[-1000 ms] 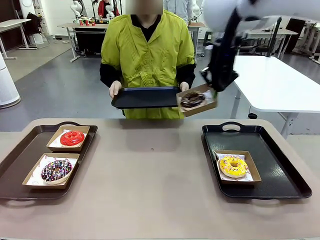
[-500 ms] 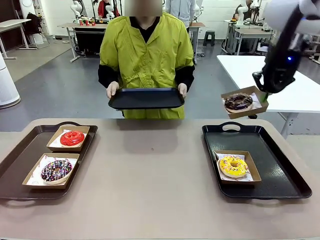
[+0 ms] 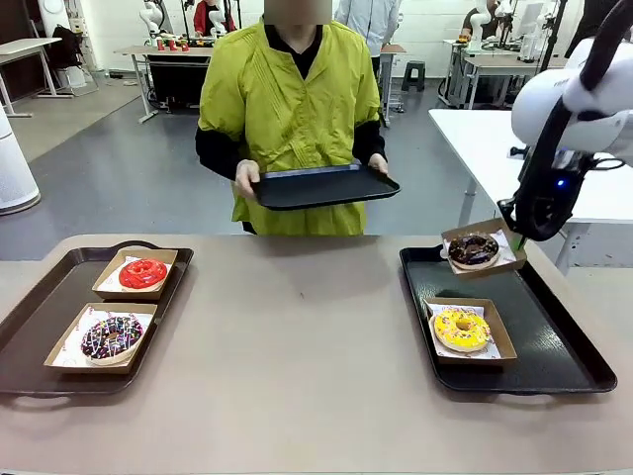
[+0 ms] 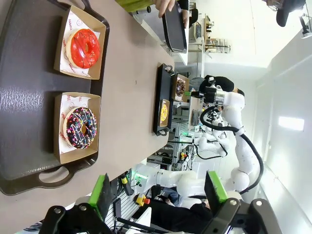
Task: Individually package the donuts and arrange them on the tray.
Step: Place the picked Paper togo box on the Handle tray.
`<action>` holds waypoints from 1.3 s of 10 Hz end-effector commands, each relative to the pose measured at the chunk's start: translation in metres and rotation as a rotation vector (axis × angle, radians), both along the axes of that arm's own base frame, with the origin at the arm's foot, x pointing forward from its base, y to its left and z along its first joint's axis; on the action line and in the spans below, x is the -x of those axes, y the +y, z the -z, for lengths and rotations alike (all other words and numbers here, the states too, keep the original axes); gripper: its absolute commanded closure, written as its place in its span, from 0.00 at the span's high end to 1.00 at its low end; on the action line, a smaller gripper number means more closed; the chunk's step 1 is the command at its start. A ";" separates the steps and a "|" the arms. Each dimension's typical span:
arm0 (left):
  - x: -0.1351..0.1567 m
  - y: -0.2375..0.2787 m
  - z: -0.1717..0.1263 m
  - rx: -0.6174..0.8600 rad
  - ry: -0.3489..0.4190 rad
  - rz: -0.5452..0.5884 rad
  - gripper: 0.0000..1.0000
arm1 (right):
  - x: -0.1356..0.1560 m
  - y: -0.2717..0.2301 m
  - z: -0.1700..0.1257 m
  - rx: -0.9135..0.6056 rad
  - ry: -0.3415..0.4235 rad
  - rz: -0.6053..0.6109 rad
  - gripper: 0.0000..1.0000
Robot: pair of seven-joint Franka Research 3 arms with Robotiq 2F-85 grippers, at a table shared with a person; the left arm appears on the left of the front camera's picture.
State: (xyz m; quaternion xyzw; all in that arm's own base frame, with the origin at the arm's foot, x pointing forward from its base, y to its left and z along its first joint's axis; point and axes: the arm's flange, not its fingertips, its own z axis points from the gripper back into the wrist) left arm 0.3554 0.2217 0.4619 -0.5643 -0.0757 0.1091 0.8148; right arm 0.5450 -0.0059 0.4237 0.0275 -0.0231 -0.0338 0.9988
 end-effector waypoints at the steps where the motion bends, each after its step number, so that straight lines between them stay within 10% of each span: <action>1: 0.003 0.001 -0.002 -0.005 -0.002 0.002 1.00 | -0.005 0.000 0.015 -0.008 -0.002 0.010 0.01; 13: 0.003 0.001 -0.002 -0.005 -0.002 0.002 1.00 | -0.024 -0.002 0.046 -0.039 0.041 0.033 0.01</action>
